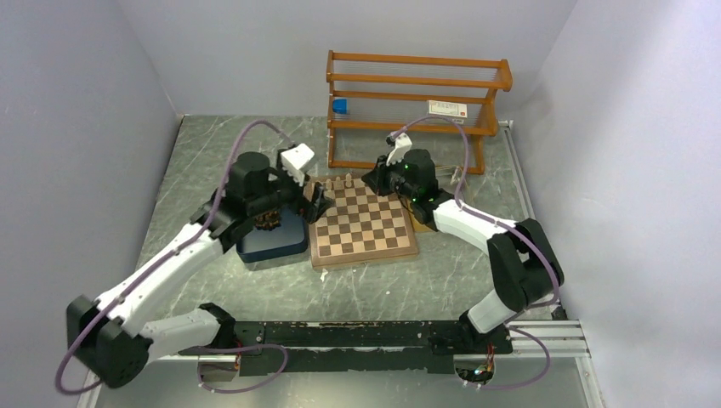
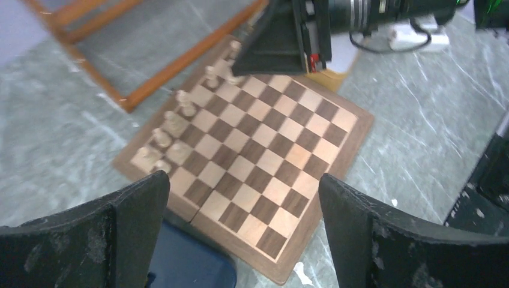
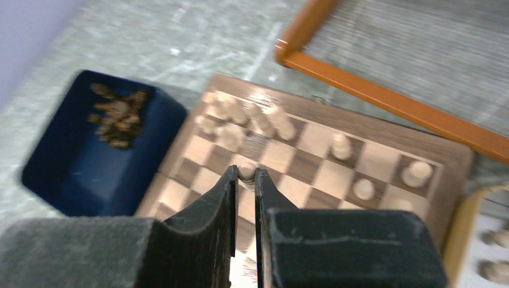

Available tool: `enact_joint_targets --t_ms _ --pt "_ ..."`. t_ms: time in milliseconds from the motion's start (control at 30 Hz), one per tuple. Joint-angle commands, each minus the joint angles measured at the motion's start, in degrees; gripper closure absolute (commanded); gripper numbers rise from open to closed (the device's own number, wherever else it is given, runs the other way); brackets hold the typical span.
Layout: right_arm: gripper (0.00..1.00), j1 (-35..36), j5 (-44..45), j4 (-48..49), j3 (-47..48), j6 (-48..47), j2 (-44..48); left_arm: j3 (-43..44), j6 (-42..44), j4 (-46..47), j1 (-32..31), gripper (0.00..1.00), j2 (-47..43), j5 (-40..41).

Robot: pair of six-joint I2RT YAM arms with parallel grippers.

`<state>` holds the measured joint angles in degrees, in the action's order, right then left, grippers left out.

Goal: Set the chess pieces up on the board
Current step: Place the chess piece on the chessboard.

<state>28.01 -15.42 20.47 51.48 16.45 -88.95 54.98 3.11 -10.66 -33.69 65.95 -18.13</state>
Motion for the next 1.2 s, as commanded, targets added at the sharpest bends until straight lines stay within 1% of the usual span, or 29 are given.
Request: enact_joint_targets --t_ms 0,100,233,333,467,667,1167 --pt "0.94 1.44 11.81 4.30 -2.14 -10.15 -1.82 -2.95 -2.76 -2.90 0.12 0.02 -9.07 14.23" --pt "0.94 2.45 15.12 7.51 -3.81 -12.07 -2.85 -6.63 -2.58 -2.28 0.18 0.02 -14.97 17.98" --pt "0.94 4.54 21.00 11.69 -5.81 -13.45 -4.30 -9.21 -1.36 -2.03 0.13 0.02 -21.93 25.56" --pt "0.94 5.91 23.99 13.10 -5.88 -13.91 -6.36 -10.67 0.01 -1.68 0.13 0.02 -25.21 28.08" --pt "0.94 6.64 24.22 15.28 -5.64 -13.56 -9.29 -11.89 0.74 -1.63 0.11 0.02 -27.41 30.92" --pt "0.94 7.57 27.34 16.24 -5.16 -12.73 -12.61 -11.21 0.74 -2.70 0.10 0.02 -28.20 31.38" --pt "0.92 7.76 30.05 18.65 -4.48 -13.81 -17.07 -11.48 0.84 -2.51 0.07 0.02 -28.74 30.52"
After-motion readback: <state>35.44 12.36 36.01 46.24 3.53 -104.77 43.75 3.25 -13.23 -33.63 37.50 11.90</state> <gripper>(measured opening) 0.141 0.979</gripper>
